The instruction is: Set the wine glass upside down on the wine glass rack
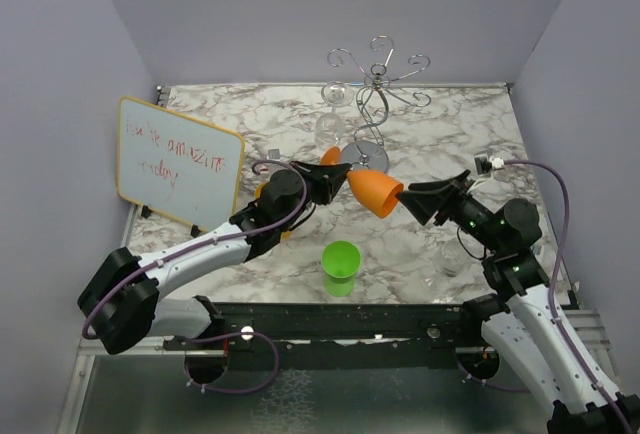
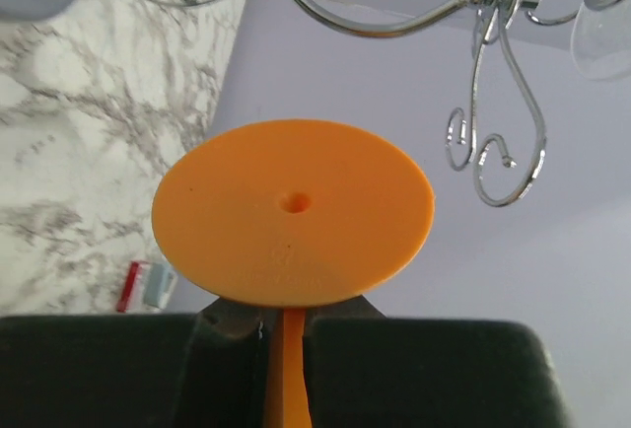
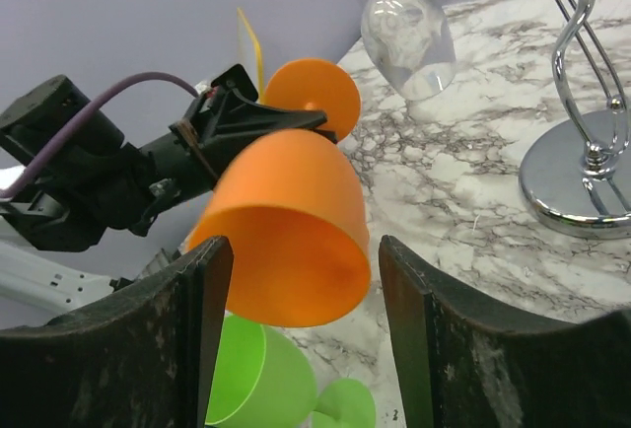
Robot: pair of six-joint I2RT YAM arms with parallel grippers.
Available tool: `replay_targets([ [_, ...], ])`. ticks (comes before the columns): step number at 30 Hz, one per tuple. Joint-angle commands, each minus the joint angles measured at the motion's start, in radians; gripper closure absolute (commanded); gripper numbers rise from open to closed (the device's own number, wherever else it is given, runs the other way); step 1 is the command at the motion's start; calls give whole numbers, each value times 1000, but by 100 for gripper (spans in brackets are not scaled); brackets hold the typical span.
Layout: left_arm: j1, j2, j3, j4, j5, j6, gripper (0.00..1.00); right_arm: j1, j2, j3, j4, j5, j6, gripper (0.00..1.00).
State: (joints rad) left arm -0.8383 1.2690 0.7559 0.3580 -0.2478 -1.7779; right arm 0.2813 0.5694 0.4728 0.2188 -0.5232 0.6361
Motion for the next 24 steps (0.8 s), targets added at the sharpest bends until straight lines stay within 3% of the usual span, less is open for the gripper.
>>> replay_targets([
  [1, 35, -65, -77, 99, 39, 228, 100, 5, -51, 85, -244, -52, -71, 32],
  [5, 43, -152, -111, 127, 66, 483, 100, 4, -88, 151, -429, -103, -142, 28],
  [9, 45, -223, -93, 130, 147, 790, 100, 4, -143, 217, -545, -31, -114, 22],
  [13, 44, -258, -63, 130, 240, 997, 100, 4, -149, 244, -471, -17, 15, 18],
  [24, 44, -212, 47, 160, 587, 1594, 100, 4, 56, 374, -286, -60, 362, 18],
])
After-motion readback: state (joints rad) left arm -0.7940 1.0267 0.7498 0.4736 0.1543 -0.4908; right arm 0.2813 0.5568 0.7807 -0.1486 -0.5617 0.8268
